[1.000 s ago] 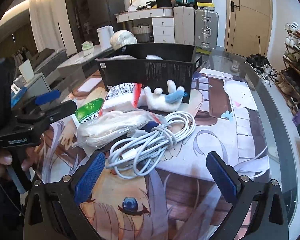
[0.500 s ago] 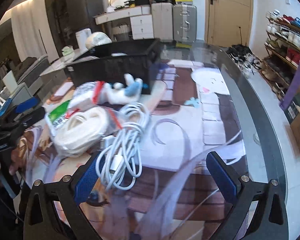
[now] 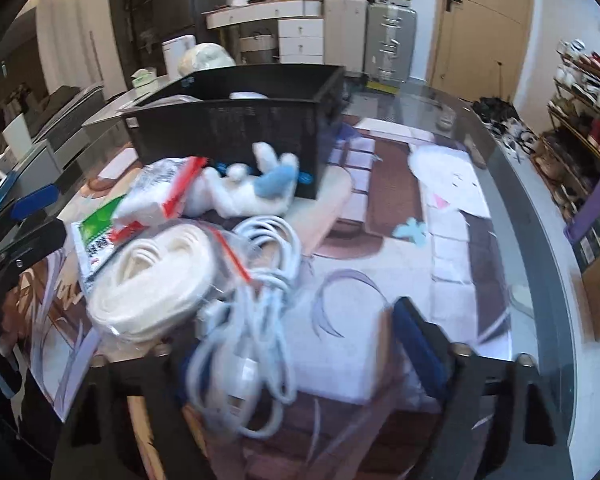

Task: Organize soft objects
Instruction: 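Withdraw both grippers from the box back toward the remaining items, then grasp the coiled white cable with the right gripper while the left gripper grasps the green sachet, then lift the green sachet with the left gripper while the right gripper lifts the cable, then lower the sachet and cable into the black box and open both grippers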

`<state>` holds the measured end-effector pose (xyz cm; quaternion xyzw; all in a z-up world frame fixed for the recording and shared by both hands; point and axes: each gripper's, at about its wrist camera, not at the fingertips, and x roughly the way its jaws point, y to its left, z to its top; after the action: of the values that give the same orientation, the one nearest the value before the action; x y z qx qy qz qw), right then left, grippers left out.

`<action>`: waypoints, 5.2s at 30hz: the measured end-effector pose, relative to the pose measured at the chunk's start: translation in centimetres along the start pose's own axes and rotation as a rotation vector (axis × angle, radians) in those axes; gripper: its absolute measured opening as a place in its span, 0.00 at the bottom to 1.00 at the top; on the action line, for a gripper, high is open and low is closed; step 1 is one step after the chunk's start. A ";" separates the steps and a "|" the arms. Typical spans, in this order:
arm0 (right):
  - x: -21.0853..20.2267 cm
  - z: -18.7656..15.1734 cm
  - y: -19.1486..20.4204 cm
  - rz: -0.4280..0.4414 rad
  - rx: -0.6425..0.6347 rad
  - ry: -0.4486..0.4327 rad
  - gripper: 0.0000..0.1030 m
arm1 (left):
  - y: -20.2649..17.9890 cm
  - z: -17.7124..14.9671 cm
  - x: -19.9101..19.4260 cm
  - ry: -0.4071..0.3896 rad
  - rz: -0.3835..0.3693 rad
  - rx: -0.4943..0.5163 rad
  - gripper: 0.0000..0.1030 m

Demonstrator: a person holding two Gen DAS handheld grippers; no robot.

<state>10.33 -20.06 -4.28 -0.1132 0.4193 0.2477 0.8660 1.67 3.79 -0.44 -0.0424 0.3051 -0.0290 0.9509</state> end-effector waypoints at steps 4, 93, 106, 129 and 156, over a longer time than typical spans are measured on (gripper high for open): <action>-0.3 0.1 0.8 0.022 -0.026 -0.028 0.38 | 0.0 -0.1 0.1 0.005 -0.003 -0.001 1.00; -6.6 -1.0 1.0 0.064 -0.030 -0.201 0.27 | -0.1 -0.8 1.2 0.228 -0.002 0.031 0.73; -6.2 -0.9 1.0 0.066 -0.028 -0.191 0.27 | 2.0 -2.0 0.5 0.260 0.038 0.079 0.74; -6.5 -0.7 1.4 0.066 -0.034 -0.197 0.27 | 1.6 -1.4 -1.5 0.174 0.012 0.077 0.29; -7.6 7.9 1.6 0.139 -0.066 -0.277 0.27 | 0.0 8.4 -1.1 -0.022 -0.069 0.032 0.30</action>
<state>10.79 -18.06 6.55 -0.0772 0.2943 0.3340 0.8921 5.70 4.37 6.98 -0.0380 0.2924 -0.0662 0.9533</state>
